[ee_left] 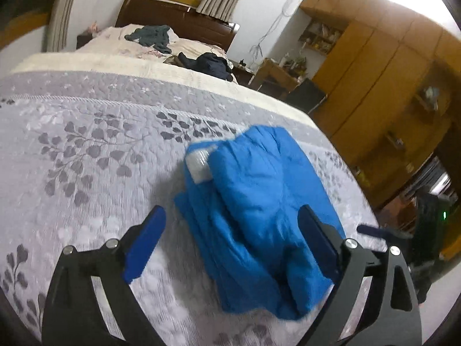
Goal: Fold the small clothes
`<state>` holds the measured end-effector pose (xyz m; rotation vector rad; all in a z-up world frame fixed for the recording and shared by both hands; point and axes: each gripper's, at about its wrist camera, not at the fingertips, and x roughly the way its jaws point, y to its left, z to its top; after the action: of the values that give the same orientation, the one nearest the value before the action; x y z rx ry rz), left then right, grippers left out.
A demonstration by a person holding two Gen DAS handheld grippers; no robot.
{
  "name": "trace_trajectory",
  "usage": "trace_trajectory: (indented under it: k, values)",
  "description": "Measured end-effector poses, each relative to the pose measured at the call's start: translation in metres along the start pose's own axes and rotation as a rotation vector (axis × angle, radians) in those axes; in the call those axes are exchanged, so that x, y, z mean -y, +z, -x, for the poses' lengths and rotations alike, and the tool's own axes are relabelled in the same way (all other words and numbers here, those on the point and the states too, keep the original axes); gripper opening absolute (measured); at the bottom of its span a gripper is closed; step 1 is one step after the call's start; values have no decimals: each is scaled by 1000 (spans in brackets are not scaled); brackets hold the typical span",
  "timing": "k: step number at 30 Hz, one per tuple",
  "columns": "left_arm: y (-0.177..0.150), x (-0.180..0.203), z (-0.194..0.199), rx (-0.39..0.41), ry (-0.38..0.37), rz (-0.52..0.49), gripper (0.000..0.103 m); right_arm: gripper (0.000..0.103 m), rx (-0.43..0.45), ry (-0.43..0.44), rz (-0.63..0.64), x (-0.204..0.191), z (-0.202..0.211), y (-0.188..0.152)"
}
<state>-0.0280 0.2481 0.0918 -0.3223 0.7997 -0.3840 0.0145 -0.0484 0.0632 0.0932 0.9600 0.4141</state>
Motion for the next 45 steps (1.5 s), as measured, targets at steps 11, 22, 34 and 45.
trace_trajectory:
  k: [11,22,34,45]
  values:
    - [-54,51,31,5,198,-111,98,99,-2,-141,-72,6,15,-24]
    - [-86,80,47,19,296,-160,98,99,-18,-216,-69,1,17,-44]
    - [-96,89,42,12,343,-168,98,99,-6,-284,-83,6,23,-56]
    - [-101,88,28,-35,344,-143,98,99,-14,-302,-84,5,21,-58]
